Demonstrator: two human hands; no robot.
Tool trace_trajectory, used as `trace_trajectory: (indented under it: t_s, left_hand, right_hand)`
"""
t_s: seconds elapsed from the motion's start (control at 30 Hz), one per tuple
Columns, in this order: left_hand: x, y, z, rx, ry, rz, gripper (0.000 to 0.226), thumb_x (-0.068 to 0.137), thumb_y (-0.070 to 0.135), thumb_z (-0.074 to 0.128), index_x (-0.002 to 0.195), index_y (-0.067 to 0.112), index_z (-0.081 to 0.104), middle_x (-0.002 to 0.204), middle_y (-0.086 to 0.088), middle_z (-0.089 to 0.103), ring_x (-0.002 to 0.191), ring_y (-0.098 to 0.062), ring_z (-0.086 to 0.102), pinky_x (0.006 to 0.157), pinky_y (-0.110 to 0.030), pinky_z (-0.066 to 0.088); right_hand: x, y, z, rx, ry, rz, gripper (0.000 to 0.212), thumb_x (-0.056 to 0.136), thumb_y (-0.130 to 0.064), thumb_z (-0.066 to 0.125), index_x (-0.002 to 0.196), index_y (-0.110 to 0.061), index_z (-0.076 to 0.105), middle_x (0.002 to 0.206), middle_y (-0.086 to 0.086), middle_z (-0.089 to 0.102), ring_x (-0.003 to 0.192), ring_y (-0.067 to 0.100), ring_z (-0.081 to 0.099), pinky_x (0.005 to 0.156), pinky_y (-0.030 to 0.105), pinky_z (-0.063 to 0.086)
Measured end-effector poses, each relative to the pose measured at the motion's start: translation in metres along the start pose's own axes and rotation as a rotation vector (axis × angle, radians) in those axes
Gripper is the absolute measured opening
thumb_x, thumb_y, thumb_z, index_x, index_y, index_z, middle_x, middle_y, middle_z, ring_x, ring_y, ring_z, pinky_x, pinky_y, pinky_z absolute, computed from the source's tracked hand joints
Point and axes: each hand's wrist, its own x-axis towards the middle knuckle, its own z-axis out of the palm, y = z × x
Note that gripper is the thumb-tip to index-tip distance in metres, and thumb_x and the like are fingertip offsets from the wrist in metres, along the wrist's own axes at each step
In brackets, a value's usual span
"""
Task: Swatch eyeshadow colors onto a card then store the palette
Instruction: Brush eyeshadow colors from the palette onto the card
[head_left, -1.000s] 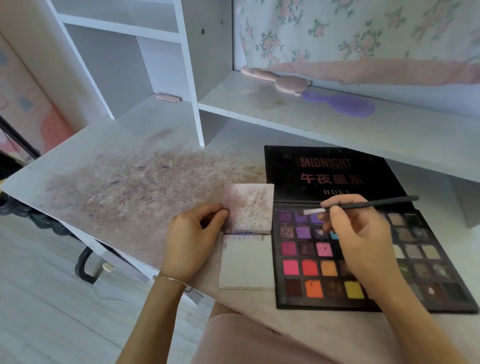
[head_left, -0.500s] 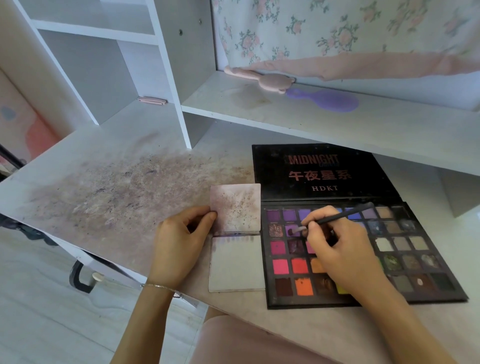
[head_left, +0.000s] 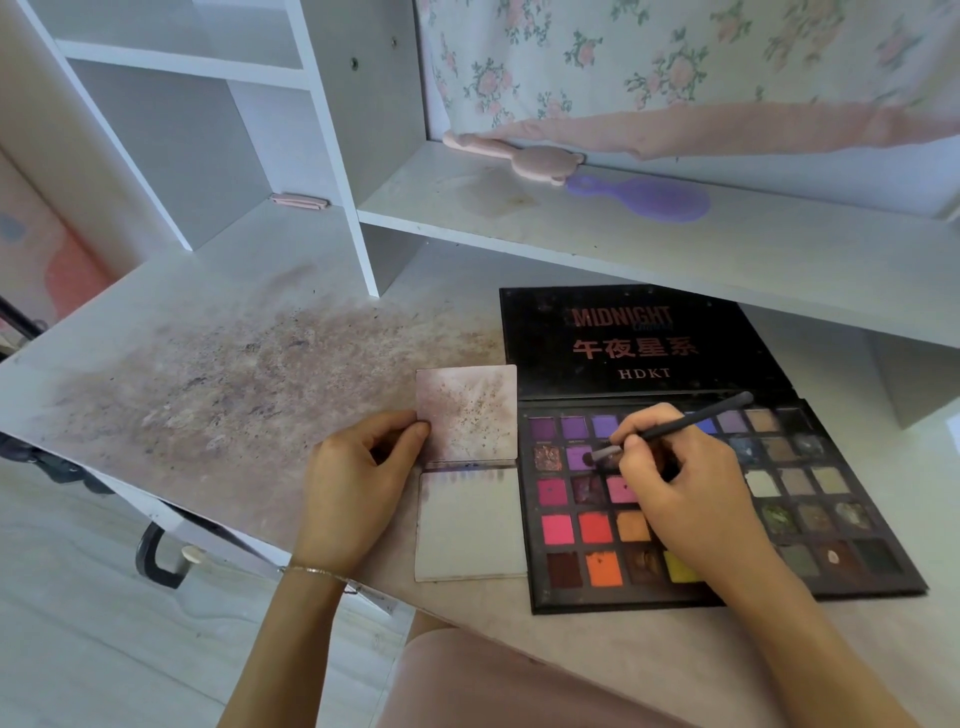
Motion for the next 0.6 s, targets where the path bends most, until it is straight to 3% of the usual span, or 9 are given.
trace_trajectory:
  t_s: [0.17,0.23,0.33,0.43,0.6]
  left_hand:
    - [0.001,0.000,0.001,0.004,0.005,-0.012,0.010,0.083,0.017,0.063,0.085,0.020,0.072,0.076,0.008,0.070,0.074,-0.012,0.066,0.073,-0.031,0.052]
    - [0.001,0.000,0.001,0.011,0.009,-0.008,0.009,0.083,0.017,0.063,0.084,0.020,0.072,0.074,0.010,0.069,0.074,-0.011,0.066,0.071,-0.028,0.051]
    - [0.000,0.000,0.001,-0.001,0.007,-0.009,0.009,0.083,0.017,0.064,0.084,0.021,0.072,0.074,0.013,0.068,0.074,-0.006,0.065,0.070,-0.022,0.050]
    - [0.001,-0.001,0.001,0.001,0.007,-0.012,0.009,0.083,0.018,0.064,0.085,0.021,0.072,0.075,0.015,0.068,0.074,-0.003,0.064,0.070,-0.020,0.050]
    - [0.001,-0.002,0.001,-0.013,0.005,-0.034,0.009,0.083,0.020,0.064,0.085,0.021,0.072,0.075,0.012,0.069,0.075,-0.006,0.066,0.071,-0.025,0.051]
  right_hand:
    - [-0.001,-0.005,0.001,0.060,0.038,-0.027,0.024,0.086,-0.005,0.050,0.078,-0.027,0.053,0.062,0.003,0.058,0.056,0.014,0.054,0.048,0.022,0.043]
    - [-0.002,-0.010,0.003,0.106,0.034,-0.032,0.017,0.085,-0.013,0.049,0.079,-0.028,0.053,0.066,0.006,0.058,0.059,0.015,0.056,0.052,0.026,0.045]
    - [-0.004,-0.020,0.010,0.178,-0.016,-0.040,0.013,0.081,-0.019,0.048,0.079,-0.032,0.052,0.076,-0.001,0.060,0.060,0.012,0.056,0.052,0.022,0.045]
    - [-0.005,-0.029,0.021,0.209,-0.140,-0.044,0.011,0.081,-0.020,0.052,0.079,-0.031,0.053,0.074,-0.007,0.060,0.062,0.008,0.057,0.054,0.019,0.047]
    - [-0.004,-0.040,0.040,0.238,-0.290,-0.084,0.017,0.083,-0.010,0.061,0.080,-0.026,0.057,0.082,-0.008,0.063,0.071,0.007,0.061,0.062,0.017,0.050]
